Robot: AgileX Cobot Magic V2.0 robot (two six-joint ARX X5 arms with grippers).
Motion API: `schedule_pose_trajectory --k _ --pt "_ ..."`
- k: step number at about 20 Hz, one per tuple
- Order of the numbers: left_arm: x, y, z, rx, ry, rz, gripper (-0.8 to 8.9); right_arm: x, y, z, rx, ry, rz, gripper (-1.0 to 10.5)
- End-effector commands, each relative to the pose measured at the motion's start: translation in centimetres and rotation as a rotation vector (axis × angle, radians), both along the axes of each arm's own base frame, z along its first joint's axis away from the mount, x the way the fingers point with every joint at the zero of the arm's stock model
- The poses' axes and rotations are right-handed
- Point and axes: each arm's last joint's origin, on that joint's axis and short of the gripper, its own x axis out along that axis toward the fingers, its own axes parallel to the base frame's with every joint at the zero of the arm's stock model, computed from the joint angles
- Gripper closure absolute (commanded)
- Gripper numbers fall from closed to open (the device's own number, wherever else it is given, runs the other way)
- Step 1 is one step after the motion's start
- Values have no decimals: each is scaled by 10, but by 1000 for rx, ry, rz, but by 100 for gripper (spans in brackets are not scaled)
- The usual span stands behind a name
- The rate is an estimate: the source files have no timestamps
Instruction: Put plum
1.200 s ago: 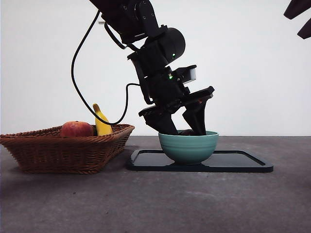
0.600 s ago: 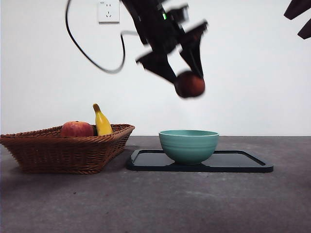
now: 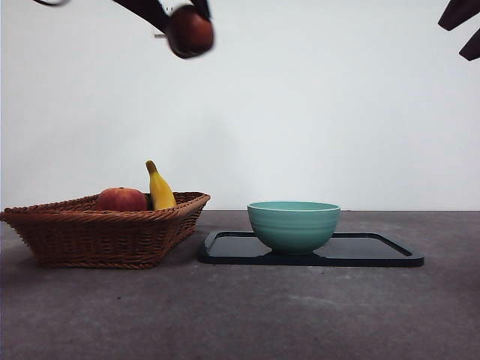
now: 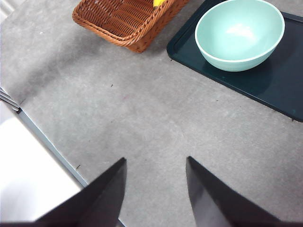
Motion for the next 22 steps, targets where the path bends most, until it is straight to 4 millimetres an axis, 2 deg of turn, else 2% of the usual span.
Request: schedule_pose_trajectory --k 1,5,8,22 --pt "-9 13 14 13 -19 6 566 1 1 2 -4 -17 10 747" --pt "-15 32 11 54 36 35 570 1 1 2 -6 -19 12 747" --pt "-11 39 -4 70 77 58 570 1 1 2 -6 -18 12 747" --pt "8 65 -157 78 130 155 571 1 1 2 -6 -19 11 746"
